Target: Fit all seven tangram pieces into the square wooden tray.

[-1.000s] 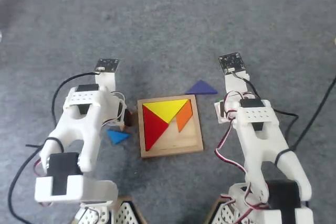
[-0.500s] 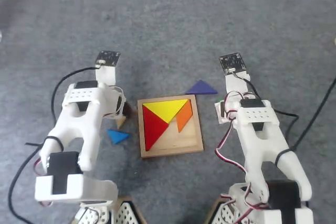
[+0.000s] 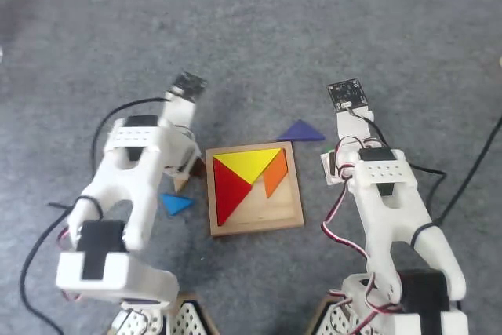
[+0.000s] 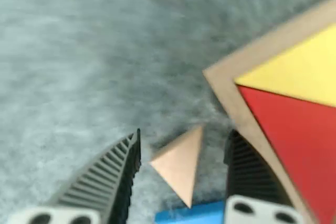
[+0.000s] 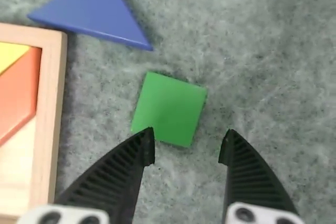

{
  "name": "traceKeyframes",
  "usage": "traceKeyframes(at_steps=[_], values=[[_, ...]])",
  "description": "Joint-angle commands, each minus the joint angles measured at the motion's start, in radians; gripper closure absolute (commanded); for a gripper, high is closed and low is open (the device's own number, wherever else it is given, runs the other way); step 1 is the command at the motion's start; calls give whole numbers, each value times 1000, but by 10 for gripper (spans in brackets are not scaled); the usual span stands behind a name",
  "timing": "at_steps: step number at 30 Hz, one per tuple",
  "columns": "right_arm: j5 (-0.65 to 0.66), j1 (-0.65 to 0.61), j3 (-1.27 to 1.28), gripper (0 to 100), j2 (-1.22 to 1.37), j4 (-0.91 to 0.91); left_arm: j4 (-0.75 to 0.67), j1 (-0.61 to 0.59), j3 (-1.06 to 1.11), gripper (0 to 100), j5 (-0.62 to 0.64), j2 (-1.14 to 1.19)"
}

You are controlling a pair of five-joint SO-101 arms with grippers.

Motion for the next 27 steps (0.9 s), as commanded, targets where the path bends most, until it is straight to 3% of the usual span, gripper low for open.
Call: traceKeyframes(at_steps=[1, 12, 19, 27], values=[[17, 8, -5, 786, -56, -16, 58, 34, -76, 755, -8, 78], [17, 8, -5, 786, -56, -16, 203, -31, -143, 777, -109, 49], [17, 8, -5, 787, -56, -16, 166, -23, -137, 781, -107, 94], [17, 8, -5, 788, -56, -18, 140, -23, -140, 863, -107, 137]])
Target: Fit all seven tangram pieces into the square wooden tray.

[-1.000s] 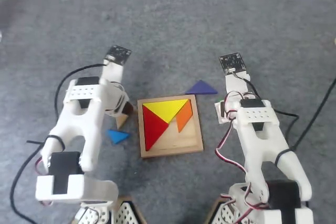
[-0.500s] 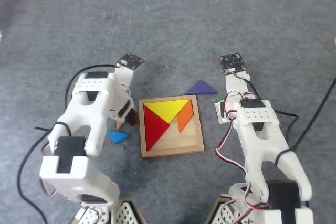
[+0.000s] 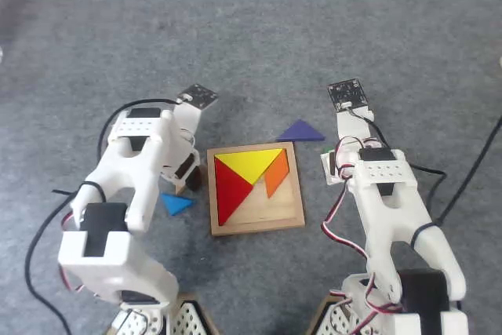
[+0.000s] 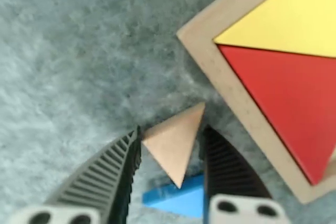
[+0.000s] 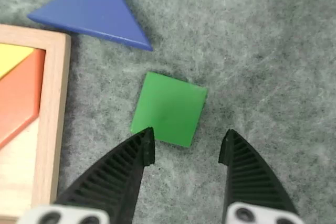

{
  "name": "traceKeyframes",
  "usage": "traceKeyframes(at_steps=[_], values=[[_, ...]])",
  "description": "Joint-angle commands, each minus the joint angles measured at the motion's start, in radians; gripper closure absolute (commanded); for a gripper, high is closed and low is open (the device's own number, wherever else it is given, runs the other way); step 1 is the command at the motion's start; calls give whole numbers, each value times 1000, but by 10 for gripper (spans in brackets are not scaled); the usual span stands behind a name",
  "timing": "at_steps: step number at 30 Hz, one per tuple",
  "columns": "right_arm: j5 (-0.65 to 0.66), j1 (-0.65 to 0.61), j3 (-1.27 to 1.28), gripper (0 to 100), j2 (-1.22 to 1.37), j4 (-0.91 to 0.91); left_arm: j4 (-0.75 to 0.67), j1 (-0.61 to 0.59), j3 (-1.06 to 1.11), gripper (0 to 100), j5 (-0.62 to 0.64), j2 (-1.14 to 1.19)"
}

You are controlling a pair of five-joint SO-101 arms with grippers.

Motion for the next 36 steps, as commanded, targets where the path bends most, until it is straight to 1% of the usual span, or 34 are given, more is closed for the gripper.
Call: traceKeyframes(at_steps=[1, 7, 12, 16, 19, 21, 24, 28, 32, 36], values=[[17, 8, -5, 788, -56, -18, -23, -6, -31, 870, -8, 8], [17, 8, -5, 789, -56, -18, -11, -6, -64, 892, 34, 6], [17, 8, -5, 789, -56, -18, 110, -6, -208, 892, 69, 0], [17, 8, -5, 789, -56, -18, 196, 18, -280, 892, 78, -86], [12, 13, -5, 789, -62, -15, 252, 81, -266, 892, 120, -183], [9, 19, -5, 789, -76, 2, 272, 144, -219, 892, 146, -250], [-2, 35, 20, 789, -140, 27, 249, 245, -93, 892, 204, -359], [-5, 45, 98, 789, -311, 33, 181, 385, 71, 892, 305, -485], [58, 47, 178, 789, -421, 68, 167, 485, 108, 892, 440, -500], [68, 47, 229, 789, -455, 64, 130, 496, 67, 892, 523, -428]])
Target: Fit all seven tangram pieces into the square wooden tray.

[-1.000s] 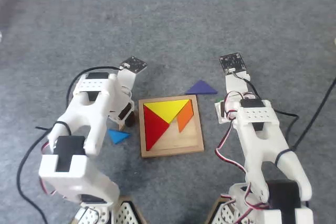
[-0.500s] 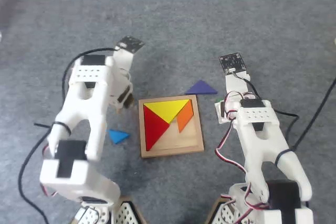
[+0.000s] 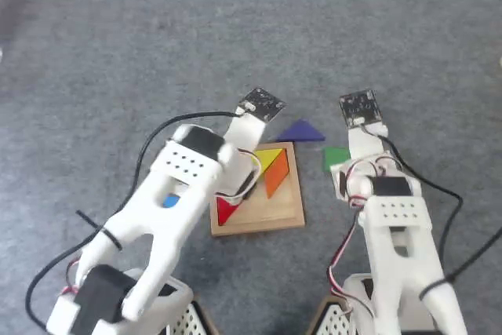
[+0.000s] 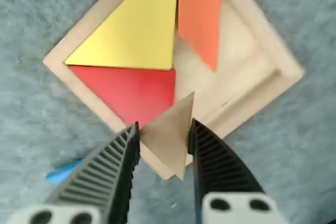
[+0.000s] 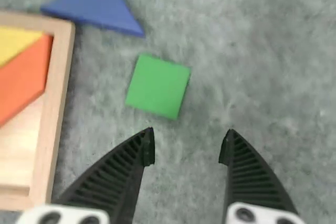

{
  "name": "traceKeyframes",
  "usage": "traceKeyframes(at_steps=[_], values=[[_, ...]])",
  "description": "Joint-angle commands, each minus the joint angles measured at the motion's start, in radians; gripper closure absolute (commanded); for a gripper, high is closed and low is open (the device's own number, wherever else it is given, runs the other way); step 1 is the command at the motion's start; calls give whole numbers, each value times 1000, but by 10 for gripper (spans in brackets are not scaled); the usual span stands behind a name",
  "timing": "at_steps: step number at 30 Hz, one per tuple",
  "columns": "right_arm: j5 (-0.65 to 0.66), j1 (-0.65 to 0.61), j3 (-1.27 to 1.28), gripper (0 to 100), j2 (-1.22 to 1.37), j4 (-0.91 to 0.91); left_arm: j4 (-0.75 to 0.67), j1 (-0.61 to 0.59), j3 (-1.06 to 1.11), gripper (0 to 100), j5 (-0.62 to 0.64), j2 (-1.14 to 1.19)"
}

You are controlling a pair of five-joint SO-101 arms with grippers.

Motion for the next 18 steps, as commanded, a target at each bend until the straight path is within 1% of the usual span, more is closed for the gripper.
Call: traceKeyframes(at_steps=[1, 7, 9, 11, 13, 15, 18], values=[[18, 8, 0, 789, -50, 1, -40, 15, -59, 892, 101, 51], [15, 8, 0, 789, -47, -1, -37, 32, -177, 893, 255, 242], [14, 8, 0, 789, -47, -2, -34, 58, -205, 914, 307, 287], [14, 8, 0, 789, -47, -2, -21, 86, -225, 934, 339, 313], [15, 8, 3, 789, -47, -18, -20, 112, -232, 932, 344, 322], [17, 8, 3, 789, -47, -25, -15, 132, -236, 905, 344, 322], [17, 8, 3, 789, -47, -25, -15, 141, -236, 821, 341, 322]])
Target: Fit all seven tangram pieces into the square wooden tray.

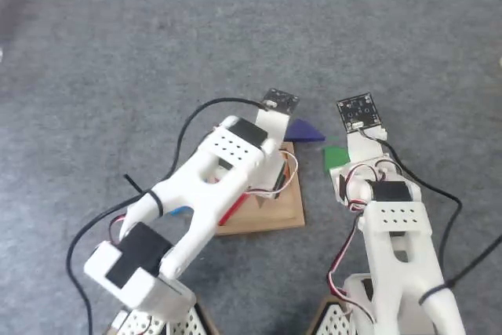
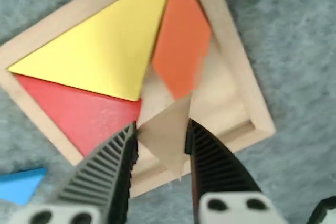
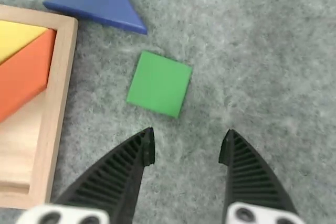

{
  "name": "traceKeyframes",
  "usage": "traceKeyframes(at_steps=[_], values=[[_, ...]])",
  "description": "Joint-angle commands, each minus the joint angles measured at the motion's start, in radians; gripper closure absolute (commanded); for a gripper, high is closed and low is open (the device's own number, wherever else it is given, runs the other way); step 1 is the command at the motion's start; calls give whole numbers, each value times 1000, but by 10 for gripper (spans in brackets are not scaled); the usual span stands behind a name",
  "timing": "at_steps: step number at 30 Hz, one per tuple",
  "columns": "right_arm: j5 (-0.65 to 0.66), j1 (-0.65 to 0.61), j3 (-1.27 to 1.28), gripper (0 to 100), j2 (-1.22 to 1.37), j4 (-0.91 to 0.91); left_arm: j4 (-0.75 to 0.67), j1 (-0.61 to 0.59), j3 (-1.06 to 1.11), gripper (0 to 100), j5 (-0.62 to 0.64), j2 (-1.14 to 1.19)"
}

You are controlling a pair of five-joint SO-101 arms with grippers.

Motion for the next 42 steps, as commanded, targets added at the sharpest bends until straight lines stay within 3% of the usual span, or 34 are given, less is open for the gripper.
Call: traceKeyframes(at_steps=[1, 11, 22, 26, 32, 37, 42], values=[[9, 10, -2, 789, -33, -16, 9, 15, -41, 795, 14, -6], [11, 10, 0, 788, -33, -13, 14, 3, -44, 763, -8, -6], [5, -2, 2, 789, -45, 4, -138, -305, -147, 764, -46, -6], [2, -117, -3, 788, -47, 21, -199, -425, -174, 762, 69, -11], [-6, -297, -149, 786, 12, 48, -367, -532, 15, 761, 81, -121], [-66, -438, -293, 786, 209, 68, -560, -588, 183, 761, 83, -204], [-68, -515, -292, 787, 367, 5, -585, -657, 203, 761, 78, -230]])
